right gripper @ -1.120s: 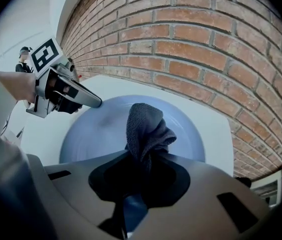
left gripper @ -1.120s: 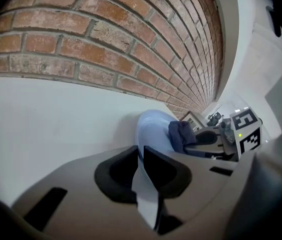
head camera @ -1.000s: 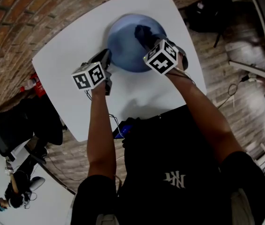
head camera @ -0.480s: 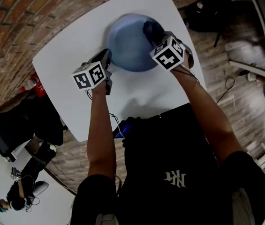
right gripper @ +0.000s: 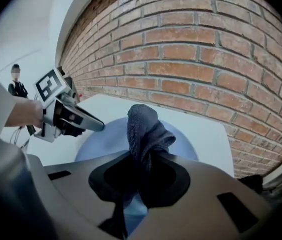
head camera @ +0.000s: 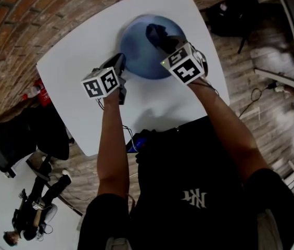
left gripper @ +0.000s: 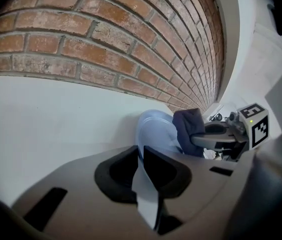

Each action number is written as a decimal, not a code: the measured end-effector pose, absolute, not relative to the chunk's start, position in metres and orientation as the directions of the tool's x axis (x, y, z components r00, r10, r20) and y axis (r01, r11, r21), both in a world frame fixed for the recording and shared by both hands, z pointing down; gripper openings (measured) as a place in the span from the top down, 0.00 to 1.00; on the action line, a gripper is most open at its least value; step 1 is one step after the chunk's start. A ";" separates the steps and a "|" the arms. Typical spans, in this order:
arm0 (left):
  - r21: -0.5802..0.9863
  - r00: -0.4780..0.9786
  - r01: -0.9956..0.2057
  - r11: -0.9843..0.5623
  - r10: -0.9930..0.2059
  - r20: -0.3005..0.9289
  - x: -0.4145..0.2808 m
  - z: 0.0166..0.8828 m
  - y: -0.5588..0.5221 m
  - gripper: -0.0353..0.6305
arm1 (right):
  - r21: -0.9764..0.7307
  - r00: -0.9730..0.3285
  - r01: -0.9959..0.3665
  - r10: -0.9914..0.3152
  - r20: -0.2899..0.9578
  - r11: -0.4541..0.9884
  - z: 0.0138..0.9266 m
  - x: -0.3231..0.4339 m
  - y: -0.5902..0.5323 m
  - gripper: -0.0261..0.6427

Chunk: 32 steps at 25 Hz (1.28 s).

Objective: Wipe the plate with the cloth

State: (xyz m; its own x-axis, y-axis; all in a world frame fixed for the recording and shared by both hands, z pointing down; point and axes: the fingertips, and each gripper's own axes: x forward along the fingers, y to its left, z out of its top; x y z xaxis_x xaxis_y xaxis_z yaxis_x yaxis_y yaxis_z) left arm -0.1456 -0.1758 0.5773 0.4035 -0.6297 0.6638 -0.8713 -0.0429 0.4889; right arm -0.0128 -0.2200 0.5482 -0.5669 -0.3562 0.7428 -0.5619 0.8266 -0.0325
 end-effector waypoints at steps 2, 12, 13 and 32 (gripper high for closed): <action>0.492 0.404 -0.870 -0.040 -0.631 0.663 -0.146 0.577 -0.176 0.89 | -0.101 -0.625 -0.540 -0.318 0.713 0.835 0.541 -0.031 -0.211 0.84; 0.495 0.397 -0.868 -0.031 -0.641 0.657 -0.147 0.577 -0.177 0.89 | -0.311 -0.719 -0.415 -0.099 0.688 0.855 0.556 -0.098 -0.154 0.84; 0.495 0.397 -0.868 -0.030 -0.642 0.656 -0.146 0.577 -0.177 0.89 | -0.313 -0.717 -0.412 -0.092 0.691 0.856 0.559 -0.099 -0.152 0.84; 0.479 0.375 -0.877 -0.016 -0.646 0.665 -0.149 0.578 -0.177 0.90 | -0.243 -0.622 -0.331 -0.017 0.783 0.912 0.585 -0.076 -0.131 0.84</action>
State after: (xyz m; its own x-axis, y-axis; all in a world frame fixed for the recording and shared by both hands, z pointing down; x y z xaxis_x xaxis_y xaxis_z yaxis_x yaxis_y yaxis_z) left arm -0.1488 -0.1770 0.5776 0.3751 -0.6459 0.6649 -0.8775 -0.0161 0.4794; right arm -0.0756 -0.1309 0.5847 -0.6218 -0.0168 0.7830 -0.3307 0.9119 -0.2431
